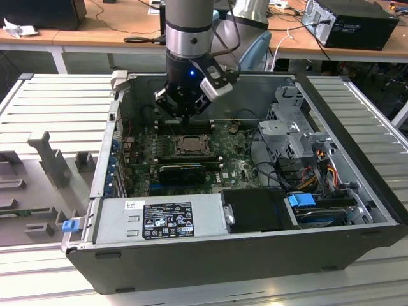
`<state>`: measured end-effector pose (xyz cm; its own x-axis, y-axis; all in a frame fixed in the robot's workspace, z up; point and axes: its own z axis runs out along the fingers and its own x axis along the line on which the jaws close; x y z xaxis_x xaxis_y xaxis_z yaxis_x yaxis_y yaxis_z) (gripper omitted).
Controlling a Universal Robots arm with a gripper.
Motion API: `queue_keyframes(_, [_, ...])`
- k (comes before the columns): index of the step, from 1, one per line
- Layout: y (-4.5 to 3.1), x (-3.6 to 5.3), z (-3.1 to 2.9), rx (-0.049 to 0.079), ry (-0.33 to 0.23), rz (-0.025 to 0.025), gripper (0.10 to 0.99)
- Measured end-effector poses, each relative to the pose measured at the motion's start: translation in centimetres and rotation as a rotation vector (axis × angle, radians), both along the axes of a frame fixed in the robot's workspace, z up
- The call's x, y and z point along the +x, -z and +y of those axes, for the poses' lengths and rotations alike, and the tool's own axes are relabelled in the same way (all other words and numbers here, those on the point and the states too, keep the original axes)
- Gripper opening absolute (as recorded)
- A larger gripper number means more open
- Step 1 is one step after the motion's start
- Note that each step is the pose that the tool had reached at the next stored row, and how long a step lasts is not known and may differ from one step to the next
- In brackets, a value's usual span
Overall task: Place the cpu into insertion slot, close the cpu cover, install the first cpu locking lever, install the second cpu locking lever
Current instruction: 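Install the first cpu locking lever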
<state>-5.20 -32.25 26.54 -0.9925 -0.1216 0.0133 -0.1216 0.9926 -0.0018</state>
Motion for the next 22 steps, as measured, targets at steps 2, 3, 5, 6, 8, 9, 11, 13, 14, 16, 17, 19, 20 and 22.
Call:
queue_keyframes(2, [0.08,0.0,0.0,0.0,0.059,0.0001,0.106])
queue_keyframes(3, [0.1,0.01,0.0,0.008,0.076,0.0003,0.106])
queue_keyframes(5, [0.11,-0.24,0.0,0.051,0.085,0.0019,0.106])
queue_keyframes(6, [0.11,-0.55,0.0,0.057,0.085,0.0022,0.106])
queue_keyframes(8, [0.16,-1.54,0.05,0.058,0.085,0.0019,0.106])
queue_keyframes(9, [0.22,-2.37,0.15,0.06,0.085,0.0019,0.106])
queue_keyframes(11, [0.26,-3.06,0.26,0.061,0.086,0.002,0.106])
queue_keyframes(13, [0.34,-4.03,0.47,0.062,0.086,0.002,0.106])
queue_keyframes(14, [0.36,-4.35,0.6,0.061,0.086,0.0021,0.106])
queue_keyframes(16, [0.4,-5.07,1.01,0.062,0.086,0.002,0.106])
queue_keyframes(17, [0.42,-5.34,1.19,0.062,0.086,0.002,0.106])
queue_keyframes(19, [0.48,-6.06,1.7,0.062,0.086,0.002,0.106])
queue_keyframes(20, [0.54,-6.1,2.01,0.062,0.086,0.002,0.106])
queue_keyframes(22, [0.63,-6.09,2.45,0.061,0.086,0.002,0.106])
